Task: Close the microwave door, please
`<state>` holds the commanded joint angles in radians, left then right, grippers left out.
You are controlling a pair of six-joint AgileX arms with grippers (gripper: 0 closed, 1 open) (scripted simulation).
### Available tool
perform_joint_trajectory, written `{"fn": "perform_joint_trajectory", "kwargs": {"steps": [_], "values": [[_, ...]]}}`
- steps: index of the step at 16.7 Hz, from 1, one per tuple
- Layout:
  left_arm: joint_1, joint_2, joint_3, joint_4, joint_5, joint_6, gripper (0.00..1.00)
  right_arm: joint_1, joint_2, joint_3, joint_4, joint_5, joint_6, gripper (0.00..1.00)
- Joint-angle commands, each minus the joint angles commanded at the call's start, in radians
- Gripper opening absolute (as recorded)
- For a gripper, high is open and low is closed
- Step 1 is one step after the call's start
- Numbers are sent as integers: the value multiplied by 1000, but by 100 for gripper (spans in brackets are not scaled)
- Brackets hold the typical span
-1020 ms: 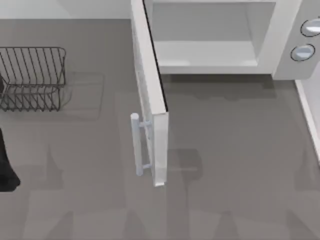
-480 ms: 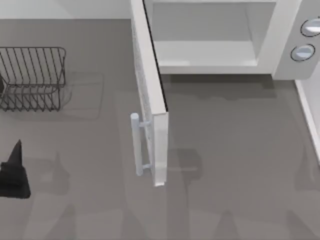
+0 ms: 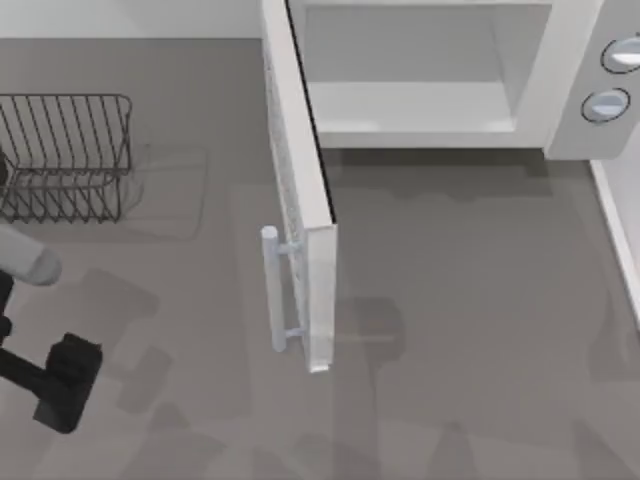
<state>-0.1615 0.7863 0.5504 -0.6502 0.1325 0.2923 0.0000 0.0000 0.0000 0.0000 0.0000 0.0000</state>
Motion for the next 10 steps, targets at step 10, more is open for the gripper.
{"fn": "perform_joint_trajectory", "kwargs": {"steps": [10], "values": [[-149,742,777,-621,166,365,100,0,0,0,0,0,0,100]]}}
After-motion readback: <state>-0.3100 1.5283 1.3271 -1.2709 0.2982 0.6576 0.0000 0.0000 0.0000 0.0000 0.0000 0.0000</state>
